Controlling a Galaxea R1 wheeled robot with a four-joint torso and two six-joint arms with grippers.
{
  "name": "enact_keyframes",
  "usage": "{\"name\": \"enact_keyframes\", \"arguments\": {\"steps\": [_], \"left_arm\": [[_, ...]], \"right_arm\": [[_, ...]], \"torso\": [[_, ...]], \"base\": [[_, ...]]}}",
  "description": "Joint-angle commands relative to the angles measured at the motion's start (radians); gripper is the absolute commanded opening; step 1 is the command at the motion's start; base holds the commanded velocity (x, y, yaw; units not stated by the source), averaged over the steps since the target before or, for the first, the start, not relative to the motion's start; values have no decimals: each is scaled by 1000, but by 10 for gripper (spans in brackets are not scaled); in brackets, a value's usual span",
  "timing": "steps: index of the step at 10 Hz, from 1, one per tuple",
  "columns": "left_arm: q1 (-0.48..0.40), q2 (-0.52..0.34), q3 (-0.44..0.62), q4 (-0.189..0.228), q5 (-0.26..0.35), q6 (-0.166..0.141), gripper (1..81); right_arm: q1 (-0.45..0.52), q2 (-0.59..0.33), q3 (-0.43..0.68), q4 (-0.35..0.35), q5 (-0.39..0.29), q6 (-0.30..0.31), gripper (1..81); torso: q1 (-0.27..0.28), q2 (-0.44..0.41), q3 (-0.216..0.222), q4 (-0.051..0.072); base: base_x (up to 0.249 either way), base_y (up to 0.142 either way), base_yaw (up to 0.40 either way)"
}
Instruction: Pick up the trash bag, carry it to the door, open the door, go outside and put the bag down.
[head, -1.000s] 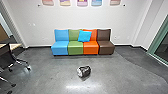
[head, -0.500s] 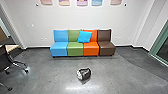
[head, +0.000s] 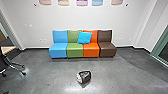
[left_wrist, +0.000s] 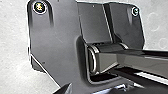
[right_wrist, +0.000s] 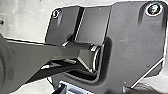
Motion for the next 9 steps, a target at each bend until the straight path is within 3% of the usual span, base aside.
{"name": "enact_keyframes", "arguments": {"steps": [1,9], "left_arm": [[-34,-8,4,-8,58,3,811],[-34,-9,4,-8,58,3,811]], "right_arm": [[29,-9,14,3,-56,-1,811],[32,-7,14,3,-56,0,811]], "torso": [[0,0,0,0],[0,0,0,0]], "base": [[173,0,0],[173,0,0]]}}
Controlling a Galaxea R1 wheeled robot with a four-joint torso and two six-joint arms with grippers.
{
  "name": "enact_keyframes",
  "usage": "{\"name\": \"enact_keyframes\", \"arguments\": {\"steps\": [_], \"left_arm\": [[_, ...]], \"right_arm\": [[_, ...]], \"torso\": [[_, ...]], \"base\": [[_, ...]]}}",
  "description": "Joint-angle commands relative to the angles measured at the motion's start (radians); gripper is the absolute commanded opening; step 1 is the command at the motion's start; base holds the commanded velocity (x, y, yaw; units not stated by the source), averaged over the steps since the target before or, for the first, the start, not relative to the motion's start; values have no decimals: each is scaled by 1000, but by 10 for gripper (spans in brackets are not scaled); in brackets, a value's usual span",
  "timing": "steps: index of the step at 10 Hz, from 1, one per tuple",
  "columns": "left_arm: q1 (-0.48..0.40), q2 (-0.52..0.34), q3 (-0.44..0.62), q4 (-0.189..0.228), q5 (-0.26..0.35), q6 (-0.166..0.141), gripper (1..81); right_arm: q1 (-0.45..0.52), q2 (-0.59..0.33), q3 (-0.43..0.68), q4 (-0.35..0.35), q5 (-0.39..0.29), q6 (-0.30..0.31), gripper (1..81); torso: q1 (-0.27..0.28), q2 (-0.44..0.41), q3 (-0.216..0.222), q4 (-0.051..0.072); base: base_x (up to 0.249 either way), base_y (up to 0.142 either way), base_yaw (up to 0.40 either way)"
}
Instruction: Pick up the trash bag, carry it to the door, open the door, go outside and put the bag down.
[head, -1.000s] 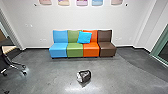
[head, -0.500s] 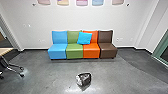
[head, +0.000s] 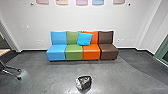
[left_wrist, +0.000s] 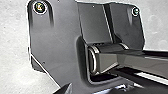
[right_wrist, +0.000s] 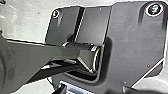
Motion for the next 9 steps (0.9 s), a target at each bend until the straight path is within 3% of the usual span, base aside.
{"name": "enact_keyframes", "arguments": {"steps": [1,9], "left_arm": [[-32,-9,4,-8,59,3,811],[-32,-10,4,-15,53,3,811]], "right_arm": [[31,-9,13,3,-56,0,811],[29,-9,13,1,-56,0,811]], "torso": [[0,0,0,0],[0,0,0,0]], "base": [[173,0,0],[173,0,0]]}}
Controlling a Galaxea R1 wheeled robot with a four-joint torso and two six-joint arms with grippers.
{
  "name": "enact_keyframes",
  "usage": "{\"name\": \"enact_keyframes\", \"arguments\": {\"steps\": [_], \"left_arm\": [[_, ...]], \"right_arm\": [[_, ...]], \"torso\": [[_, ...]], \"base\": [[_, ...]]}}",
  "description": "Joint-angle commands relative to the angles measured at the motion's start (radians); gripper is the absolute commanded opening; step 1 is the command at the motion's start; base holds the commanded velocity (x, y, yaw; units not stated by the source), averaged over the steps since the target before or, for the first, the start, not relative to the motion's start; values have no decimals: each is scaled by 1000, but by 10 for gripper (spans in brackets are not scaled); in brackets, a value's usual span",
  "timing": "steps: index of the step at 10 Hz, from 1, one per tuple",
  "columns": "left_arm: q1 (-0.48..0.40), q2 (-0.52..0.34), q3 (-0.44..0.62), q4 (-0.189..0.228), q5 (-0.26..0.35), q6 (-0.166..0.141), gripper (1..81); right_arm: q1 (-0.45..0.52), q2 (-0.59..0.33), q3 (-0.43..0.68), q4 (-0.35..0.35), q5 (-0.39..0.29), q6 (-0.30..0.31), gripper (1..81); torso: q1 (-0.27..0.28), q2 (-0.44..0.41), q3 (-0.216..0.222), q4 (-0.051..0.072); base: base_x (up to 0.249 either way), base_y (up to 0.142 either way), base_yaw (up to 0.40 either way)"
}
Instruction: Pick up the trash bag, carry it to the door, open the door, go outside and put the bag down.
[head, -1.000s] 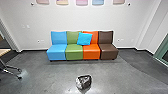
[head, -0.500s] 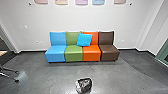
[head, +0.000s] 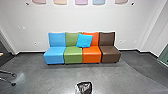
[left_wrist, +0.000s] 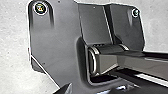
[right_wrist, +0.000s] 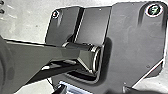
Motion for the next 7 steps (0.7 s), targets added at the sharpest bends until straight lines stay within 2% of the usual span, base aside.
{"name": "enact_keyframes", "arguments": {"steps": [1,7], "left_arm": [[-32,-10,4,-10,61,3,811],[-32,-10,6,-10,61,3,811]], "right_arm": [[28,-7,13,1,-56,0,811],[29,-7,13,3,-56,0,811]], "torso": [[0,0,0,0],[0,0,0,0]], "base": [[174,0,0],[173,0,0]]}}
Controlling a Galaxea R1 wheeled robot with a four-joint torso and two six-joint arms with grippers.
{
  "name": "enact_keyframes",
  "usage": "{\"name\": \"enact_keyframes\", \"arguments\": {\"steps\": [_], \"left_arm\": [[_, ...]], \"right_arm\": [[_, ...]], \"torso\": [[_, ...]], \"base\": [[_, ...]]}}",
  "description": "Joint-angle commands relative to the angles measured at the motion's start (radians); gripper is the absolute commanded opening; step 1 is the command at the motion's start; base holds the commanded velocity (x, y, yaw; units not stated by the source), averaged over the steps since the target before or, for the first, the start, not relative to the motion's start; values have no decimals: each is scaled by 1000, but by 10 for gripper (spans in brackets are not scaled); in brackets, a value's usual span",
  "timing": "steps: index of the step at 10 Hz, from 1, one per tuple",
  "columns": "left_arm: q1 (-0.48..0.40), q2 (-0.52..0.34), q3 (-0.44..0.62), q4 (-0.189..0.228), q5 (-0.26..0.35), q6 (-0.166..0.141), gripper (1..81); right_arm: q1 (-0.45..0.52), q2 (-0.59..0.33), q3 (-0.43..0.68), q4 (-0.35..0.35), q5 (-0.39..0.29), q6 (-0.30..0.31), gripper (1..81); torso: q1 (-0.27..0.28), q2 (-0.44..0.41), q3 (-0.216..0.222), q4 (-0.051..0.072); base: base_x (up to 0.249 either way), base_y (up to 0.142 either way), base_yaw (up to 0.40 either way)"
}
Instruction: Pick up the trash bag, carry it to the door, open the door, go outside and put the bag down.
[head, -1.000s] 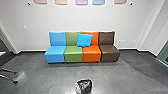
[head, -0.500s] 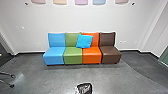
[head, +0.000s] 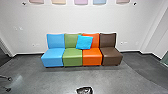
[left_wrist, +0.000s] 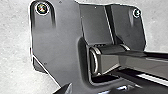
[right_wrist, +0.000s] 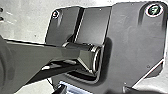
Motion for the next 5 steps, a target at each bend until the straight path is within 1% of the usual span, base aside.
{"name": "enact_keyframes", "arguments": {"steps": [1,5], "left_arm": [[-32,-6,4,-10,64,3,811],[-34,-2,6,-10,64,3,811]], "right_arm": [[29,-8,14,3,-56,0,811],[25,-6,13,3,-56,2,811]], "torso": [[0,0,0,0],[0,0,0,0]], "base": [[173,0,0],[173,0,0]]}}
